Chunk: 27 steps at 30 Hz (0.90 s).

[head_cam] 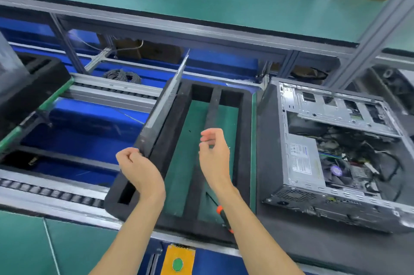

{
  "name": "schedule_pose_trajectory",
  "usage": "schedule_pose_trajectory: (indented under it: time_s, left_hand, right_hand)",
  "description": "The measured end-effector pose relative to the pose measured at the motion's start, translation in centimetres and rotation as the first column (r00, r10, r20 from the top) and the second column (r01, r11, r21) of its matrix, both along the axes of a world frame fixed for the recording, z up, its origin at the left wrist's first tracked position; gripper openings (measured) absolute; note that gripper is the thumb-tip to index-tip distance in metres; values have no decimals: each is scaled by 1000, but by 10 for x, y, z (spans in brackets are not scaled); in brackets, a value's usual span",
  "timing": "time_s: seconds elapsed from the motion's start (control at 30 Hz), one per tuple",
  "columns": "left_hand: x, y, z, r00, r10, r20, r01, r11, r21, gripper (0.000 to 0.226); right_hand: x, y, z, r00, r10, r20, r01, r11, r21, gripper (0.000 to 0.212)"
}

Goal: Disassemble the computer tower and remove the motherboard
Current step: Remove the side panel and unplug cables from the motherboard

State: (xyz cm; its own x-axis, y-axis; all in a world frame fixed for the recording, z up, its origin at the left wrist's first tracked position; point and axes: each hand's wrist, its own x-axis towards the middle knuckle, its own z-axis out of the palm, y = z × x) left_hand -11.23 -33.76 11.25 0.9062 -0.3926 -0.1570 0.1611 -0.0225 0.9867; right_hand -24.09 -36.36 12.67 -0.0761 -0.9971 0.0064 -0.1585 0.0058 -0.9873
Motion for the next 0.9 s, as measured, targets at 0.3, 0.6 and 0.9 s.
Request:
schedule_pose_trajectory:
  time_s: [0.3, 0.6, 0.9]
  left_hand:
    - [-131, 17, -1, 952, -303, -43, 301, 952, -45, 24]
    - [-246, -17, 27, 554, -822, 132, 781, 568, 258, 56]
    - [-271, -24, 24, 439, -853, 282, 567, 506, 650, 52]
  right_hand:
    - [-132, 15, 68, 981, -191, 36, 194, 959, -208, 30]
    - [-312, 46, 82, 814, -499, -296, 367, 838, -403, 26]
    - [-460, 57, 50, 668, -310, -677, 535, 832, 147, 61]
